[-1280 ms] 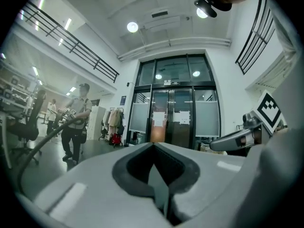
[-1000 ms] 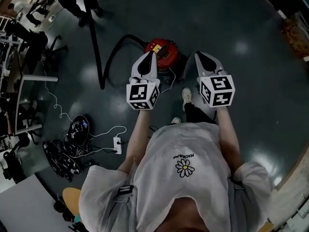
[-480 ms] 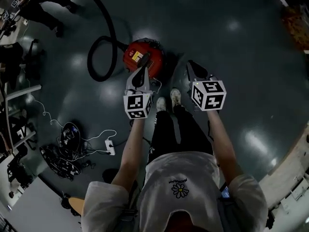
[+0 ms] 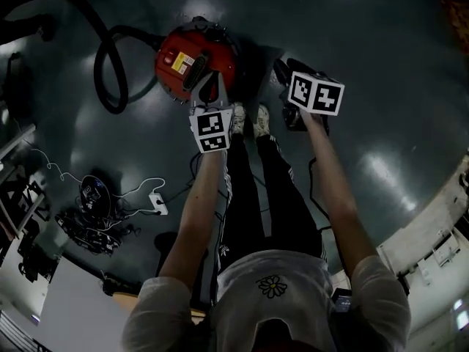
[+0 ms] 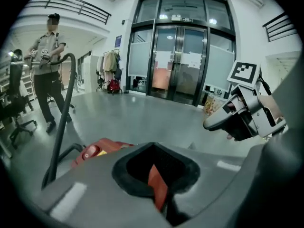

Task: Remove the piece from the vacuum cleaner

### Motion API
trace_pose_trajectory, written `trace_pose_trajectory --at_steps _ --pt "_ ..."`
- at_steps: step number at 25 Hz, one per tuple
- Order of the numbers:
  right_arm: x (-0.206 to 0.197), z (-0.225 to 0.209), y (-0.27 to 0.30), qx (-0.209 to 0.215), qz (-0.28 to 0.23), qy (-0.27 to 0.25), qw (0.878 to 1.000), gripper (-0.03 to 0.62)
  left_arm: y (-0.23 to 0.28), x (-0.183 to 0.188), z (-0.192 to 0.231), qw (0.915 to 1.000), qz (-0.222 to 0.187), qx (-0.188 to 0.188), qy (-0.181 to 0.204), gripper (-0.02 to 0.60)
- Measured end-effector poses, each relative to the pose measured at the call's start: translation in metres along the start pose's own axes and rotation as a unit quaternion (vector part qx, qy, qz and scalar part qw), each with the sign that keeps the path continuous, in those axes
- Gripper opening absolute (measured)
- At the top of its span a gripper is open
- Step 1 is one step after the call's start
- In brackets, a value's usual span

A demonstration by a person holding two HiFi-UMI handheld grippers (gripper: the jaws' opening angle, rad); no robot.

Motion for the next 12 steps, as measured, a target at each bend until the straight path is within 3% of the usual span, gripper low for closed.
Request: trace_pose_trajectory --at_steps 6,12 --pt "-0.041 -0.026 0.049 -0.024 0.088 0.045 0.995 0.187 0.024 -0.034 0.007 0.9995 0.016 0.007 0.026 0.000" --pt "-0.053 -0.037 0.079 -0.029 0.113 0.104 0.988 0.189 0.043 -0.050 0.004 0.9980 0.045 -0.008 0.044 0.000"
Point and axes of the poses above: the fingertips, and each gripper's own axes: y forward along the fingers, z to its left, x out of its top, the point moved 2 cm from there along -y, backward along the fingers, and after that the axes turned 7 degrees about -x, right-handed, at the moved point
